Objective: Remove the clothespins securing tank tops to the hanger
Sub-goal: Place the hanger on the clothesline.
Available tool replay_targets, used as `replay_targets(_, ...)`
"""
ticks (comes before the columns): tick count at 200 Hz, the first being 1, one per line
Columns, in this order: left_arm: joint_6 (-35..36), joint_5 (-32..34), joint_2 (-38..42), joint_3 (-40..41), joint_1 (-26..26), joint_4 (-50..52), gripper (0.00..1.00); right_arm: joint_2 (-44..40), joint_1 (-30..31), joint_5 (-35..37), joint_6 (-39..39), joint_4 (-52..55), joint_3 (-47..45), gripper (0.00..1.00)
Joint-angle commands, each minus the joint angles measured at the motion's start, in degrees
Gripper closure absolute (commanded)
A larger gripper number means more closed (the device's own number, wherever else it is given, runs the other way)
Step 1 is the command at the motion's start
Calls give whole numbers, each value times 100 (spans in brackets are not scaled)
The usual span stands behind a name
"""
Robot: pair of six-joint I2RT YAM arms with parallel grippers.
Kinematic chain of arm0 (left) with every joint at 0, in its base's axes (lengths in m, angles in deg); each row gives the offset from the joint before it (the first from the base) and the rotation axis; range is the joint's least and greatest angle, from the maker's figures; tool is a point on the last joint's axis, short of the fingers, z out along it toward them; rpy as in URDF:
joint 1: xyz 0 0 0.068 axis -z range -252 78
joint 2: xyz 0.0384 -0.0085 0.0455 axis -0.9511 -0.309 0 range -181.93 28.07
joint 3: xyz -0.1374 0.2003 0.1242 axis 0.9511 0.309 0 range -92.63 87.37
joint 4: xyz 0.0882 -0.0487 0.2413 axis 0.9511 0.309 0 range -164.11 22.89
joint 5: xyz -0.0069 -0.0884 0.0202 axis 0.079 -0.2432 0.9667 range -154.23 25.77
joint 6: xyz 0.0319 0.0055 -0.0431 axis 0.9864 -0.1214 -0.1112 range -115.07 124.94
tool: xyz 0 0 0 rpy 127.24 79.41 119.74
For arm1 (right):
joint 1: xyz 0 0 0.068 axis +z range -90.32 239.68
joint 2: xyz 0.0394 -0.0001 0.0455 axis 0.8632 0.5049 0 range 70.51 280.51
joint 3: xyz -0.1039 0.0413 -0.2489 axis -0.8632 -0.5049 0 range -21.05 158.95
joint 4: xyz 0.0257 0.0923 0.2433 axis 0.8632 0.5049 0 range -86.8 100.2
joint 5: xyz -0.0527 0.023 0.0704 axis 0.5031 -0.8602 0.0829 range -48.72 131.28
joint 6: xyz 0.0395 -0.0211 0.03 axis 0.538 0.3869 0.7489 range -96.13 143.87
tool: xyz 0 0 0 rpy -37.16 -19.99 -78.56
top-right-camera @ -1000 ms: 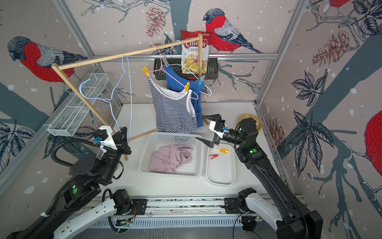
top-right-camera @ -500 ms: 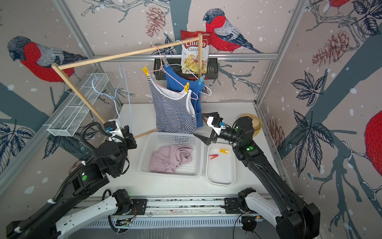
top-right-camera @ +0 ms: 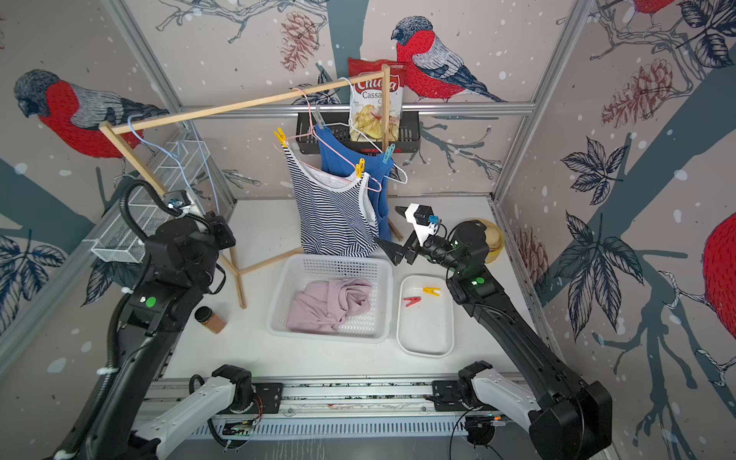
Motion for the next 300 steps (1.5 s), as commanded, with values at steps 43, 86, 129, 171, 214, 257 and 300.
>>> replay_targets(43, 447, -816, -789, -603, -532, -206, 100, 24, -3, 504, 546, -235, -186, 0)
replay_targets(86, 558, -1168, -1067, -668, -1117, -102, 100, -35, -109, 656, 471, -156, -204, 0)
replay_targets(129, 512, -1458, -1155, -242, -1361, -284, 100, 94, -157, 687, 517, -164, -213, 0)
replay_targets(171, 437, -1471, -917, 222, -1363, -532, 100, 112, -163, 749, 601, -238, -321, 0)
replay_targets(214, 389, -1476, -823, 540, -1366, -574, 100, 212, -166, 720, 705, -390, -321, 0)
replay_targets(257, 309, -1531, -520, 708, -1363, -668, 48, 218, -169, 746, 768, -496, -283, 0)
replay_targets(300, 317, -1545, -9, 868, -1363, -913, 1, 173, -169, 1040, 803, -465, -158, 0)
